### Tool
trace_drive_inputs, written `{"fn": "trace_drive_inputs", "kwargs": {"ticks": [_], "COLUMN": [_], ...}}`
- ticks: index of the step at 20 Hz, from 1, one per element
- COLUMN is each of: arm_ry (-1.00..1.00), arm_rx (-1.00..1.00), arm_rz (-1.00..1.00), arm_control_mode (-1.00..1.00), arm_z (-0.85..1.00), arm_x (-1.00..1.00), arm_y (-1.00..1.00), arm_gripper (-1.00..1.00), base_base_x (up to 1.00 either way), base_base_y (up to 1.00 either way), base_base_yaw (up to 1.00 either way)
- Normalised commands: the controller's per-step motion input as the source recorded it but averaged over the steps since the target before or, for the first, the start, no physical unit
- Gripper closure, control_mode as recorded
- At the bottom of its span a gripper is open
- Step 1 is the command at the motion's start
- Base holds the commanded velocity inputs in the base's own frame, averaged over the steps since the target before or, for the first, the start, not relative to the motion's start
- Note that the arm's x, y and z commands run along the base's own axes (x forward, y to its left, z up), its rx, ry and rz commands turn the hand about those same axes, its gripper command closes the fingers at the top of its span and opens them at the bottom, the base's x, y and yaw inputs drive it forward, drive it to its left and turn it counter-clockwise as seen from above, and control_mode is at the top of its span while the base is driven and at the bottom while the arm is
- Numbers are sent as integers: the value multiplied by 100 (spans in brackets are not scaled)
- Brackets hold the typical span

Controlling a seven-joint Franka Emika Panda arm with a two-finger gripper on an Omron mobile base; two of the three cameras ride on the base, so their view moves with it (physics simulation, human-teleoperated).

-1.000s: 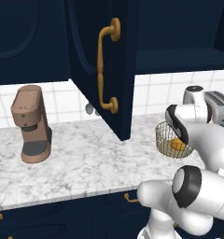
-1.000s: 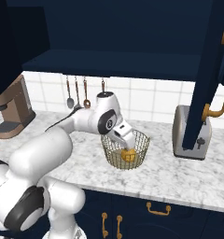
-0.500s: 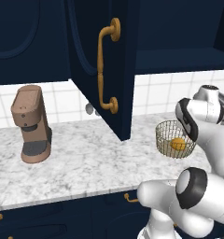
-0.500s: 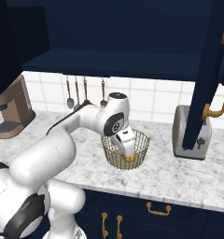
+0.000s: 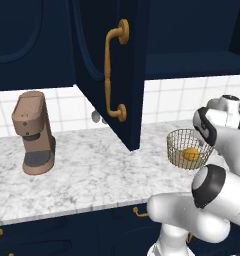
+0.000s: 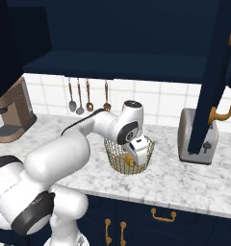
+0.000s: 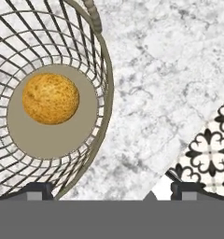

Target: Open the cabinet, pick up the bread from the cabinet and place it in the basket. Then move the basket to the dining counter.

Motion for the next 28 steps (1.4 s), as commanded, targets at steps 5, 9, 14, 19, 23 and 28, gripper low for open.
{"fn": "trace_drive_inputs", "kwargs": {"ticks": [5, 9, 14, 19, 23, 28], "arm_ry": [0, 1, 1, 0, 2, 2], "arm_rx": [10, 8, 4, 4, 5, 1], "arm_rz": [0, 0, 0, 0, 0, 0], "arm_control_mode": [-100, -100, -100, -100, -100, -100], "arm_z": [-9, -27, -47, -42, -47, -63], "arm_x": [27, 25, 25, 24, 12, 1], "arm_y": [-10, 0, 0, 0, 0, 31], "arm_gripper": [-100, -100, -100, -100, -100, 100], "base_base_x": [0, 0, 0, 0, 0, 0], "base_base_y": [0, 0, 0, 0, 0, 0], "base_base_yaw": [0, 0, 0, 0, 0, 0]}}
